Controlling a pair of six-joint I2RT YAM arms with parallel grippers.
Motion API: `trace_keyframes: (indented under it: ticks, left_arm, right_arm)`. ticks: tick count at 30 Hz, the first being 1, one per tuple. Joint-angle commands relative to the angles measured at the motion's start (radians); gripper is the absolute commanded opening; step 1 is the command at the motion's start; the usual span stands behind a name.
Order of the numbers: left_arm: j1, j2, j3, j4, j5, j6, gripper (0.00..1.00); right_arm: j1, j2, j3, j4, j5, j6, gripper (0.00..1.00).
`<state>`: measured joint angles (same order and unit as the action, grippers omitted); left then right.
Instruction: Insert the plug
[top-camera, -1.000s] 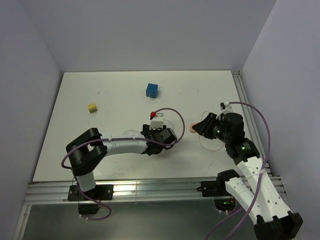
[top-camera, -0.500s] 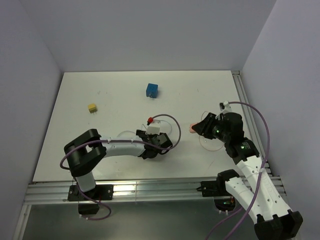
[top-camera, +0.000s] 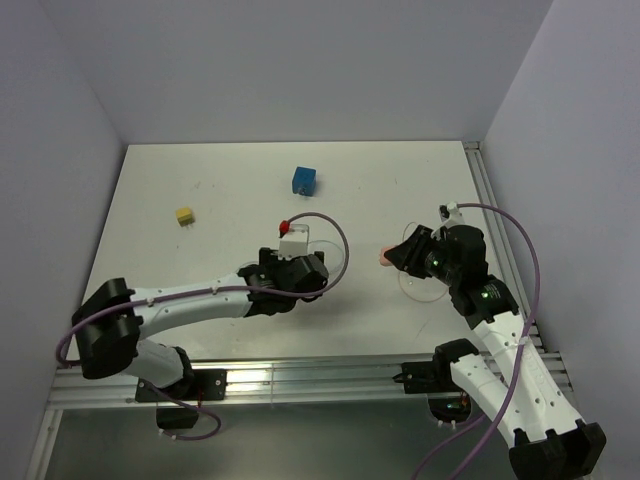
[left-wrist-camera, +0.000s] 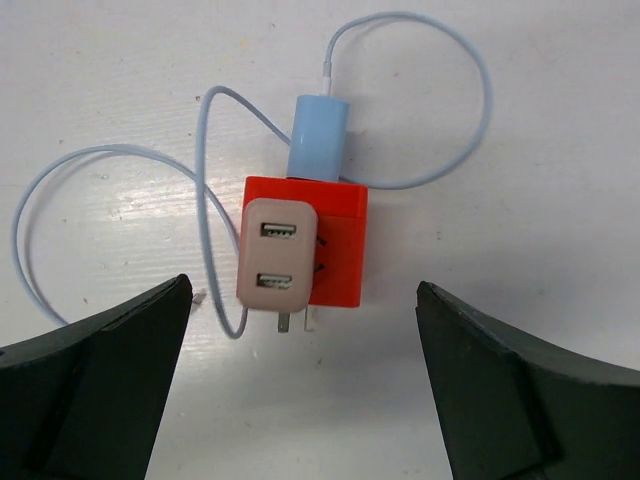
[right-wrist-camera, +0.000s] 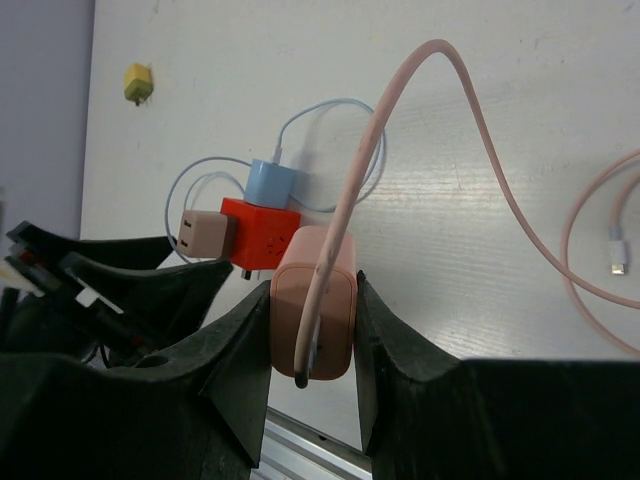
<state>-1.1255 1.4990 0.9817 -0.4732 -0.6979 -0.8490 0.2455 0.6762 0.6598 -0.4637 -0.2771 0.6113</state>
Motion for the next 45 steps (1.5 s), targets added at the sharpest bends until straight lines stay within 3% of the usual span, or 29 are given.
trace_keyframes:
  ticks: [1, 8, 12, 16, 20, 28, 45]
  left_arm:
    - [-0.005, -0.132, -0.037, 0.065, 0.015, 0.031, 0.99]
    - [-0.002, -0.341, -0.115, 0.055, 0.038, 0.013, 1.00]
    - [-0.002, -0.417, -0.210, 0.060, 0.086, -0.025, 0.95]
    - [-0.002, -0.500, -0.357, 0.234, 0.191, 0.022, 0.91]
    - [-0.002, -0.552, -0.472, 0.387, 0.184, 0.042, 0.93]
    - [-0.002, -0.404, -0.427, 0.421, 0.123, 0.079, 1.00]
    - [-0.002, -0.186, -0.351, 0.505, 0.046, 0.114, 0.93]
  right_arm:
    - [0.006, -0.013, -0.009, 0.031, 0.010, -0.015, 0.00]
    - [0.006, -0.021, -0.014, 0.034, 0.016, -0.016, 0.00]
    - [0.006, -0.017, -0.035, 0.057, 0.007, -0.010, 0.00]
    - [0.008, 0.002, -0.049, 0.080, -0.007, -0.002, 0.00]
    - [0.008, -0.003, -0.052, 0.077, 0.001, -0.013, 0.00]
    - [0.008, 0.006, -0.063, 0.088, 0.000, -0.013, 0.00]
    - [0.008, 0.010, -0.069, 0.091, -0.004, -0.022, 0.00]
